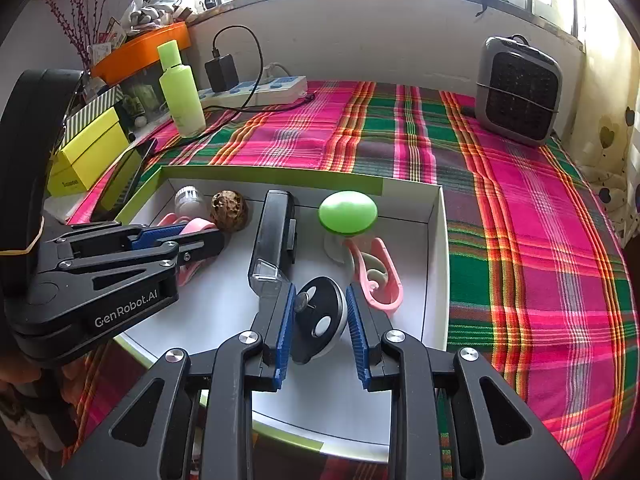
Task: Organize objects
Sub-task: 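Carry the pink piece with the left tool while the right tool carries the black disc into the box, then open both tools to release the pink piece and black disc in the box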
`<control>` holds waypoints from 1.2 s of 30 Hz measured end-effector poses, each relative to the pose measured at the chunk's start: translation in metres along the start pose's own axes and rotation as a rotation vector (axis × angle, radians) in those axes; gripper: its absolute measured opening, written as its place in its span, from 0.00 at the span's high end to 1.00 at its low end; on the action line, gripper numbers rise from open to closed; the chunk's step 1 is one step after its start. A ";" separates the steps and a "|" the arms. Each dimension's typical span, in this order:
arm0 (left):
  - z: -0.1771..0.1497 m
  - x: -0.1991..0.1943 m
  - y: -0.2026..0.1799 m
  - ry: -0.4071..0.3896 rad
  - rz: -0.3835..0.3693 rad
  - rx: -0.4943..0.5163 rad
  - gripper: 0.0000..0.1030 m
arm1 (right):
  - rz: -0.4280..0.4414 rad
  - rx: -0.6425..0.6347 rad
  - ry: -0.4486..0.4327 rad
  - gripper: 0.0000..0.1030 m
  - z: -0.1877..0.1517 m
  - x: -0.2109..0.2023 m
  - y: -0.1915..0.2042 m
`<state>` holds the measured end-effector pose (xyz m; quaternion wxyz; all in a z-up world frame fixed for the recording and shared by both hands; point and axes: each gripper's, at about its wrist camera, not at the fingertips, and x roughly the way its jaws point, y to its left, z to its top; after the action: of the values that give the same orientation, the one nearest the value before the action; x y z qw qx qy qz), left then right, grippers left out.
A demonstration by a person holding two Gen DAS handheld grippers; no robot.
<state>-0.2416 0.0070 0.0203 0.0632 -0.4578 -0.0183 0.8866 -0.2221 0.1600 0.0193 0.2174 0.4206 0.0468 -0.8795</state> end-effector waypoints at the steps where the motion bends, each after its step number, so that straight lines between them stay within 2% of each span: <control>1: 0.000 0.000 0.000 0.000 -0.001 0.000 0.84 | -0.001 -0.001 -0.001 0.74 0.000 0.000 0.000; 12: 0.001 0.000 0.000 0.001 0.001 0.002 0.82 | 0.008 0.003 -0.005 0.74 0.000 -0.001 0.000; 28: -0.001 -0.001 -0.002 0.004 0.002 0.009 0.67 | 0.004 0.011 -0.008 0.73 -0.002 -0.004 0.002; 36: -0.005 -0.004 -0.003 0.001 0.002 0.007 0.62 | 0.007 0.012 -0.009 0.66 -0.003 -0.007 0.003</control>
<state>-0.2352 0.0092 0.0210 0.0637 -0.4580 -0.0147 0.8866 -0.2147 0.1604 0.0229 0.2181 0.4180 0.0391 -0.8810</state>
